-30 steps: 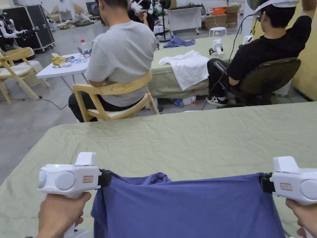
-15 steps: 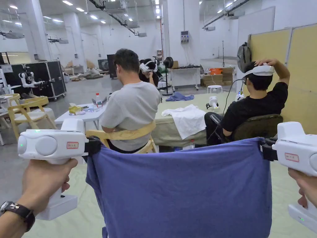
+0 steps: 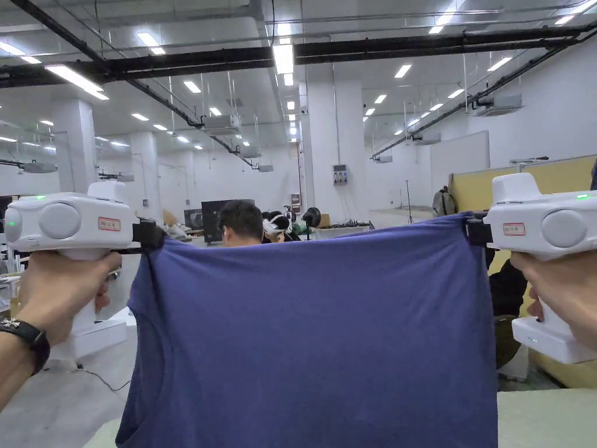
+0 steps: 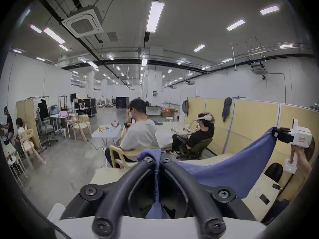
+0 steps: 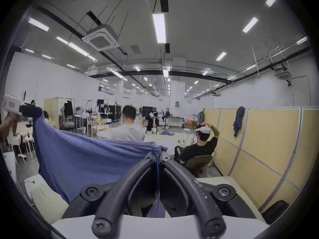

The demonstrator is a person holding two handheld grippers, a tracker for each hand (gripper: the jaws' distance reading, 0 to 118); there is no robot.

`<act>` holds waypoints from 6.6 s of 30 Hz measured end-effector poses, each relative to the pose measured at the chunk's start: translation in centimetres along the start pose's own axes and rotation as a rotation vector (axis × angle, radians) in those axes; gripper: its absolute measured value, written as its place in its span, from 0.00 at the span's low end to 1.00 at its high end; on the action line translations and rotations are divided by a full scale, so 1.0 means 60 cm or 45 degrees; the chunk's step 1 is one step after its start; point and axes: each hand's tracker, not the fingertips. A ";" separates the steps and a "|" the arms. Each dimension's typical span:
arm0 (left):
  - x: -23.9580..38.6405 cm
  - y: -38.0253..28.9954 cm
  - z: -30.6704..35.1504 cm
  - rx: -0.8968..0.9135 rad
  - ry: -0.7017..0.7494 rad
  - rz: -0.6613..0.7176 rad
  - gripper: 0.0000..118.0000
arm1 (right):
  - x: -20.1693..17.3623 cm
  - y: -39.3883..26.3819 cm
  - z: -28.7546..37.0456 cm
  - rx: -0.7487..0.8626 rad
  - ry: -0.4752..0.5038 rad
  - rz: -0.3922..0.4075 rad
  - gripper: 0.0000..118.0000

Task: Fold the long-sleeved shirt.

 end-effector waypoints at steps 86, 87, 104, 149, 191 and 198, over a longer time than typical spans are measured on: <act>-0.045 -0.426 -0.419 -0.291 -0.018 0.190 0.02 | 0.042 -0.451 -0.438 -0.455 -0.025 -0.067 0.02; -0.042 -0.451 -0.410 -0.342 -0.029 0.193 0.02 | 0.038 -0.477 -0.430 -0.496 -0.032 -0.059 0.02; -0.008 -0.720 -0.112 -0.724 -0.091 0.327 0.02 | 0.014 -0.725 -0.123 -0.848 0.075 -0.221 0.02; 0.039 -0.905 0.233 -0.891 0.156 0.463 0.37 | -0.072 -0.860 0.193 -1.176 0.223 -0.128 0.44; 0.079 -0.781 -0.509 -1.100 -0.161 0.079 0.47 | -0.135 -0.836 -0.116 -1.044 0.263 -0.149 0.00; 0.080 -0.883 -0.653 -1.147 -0.072 0.071 0.47 | -0.140 -0.881 -0.169 -1.122 0.256 -0.150 0.00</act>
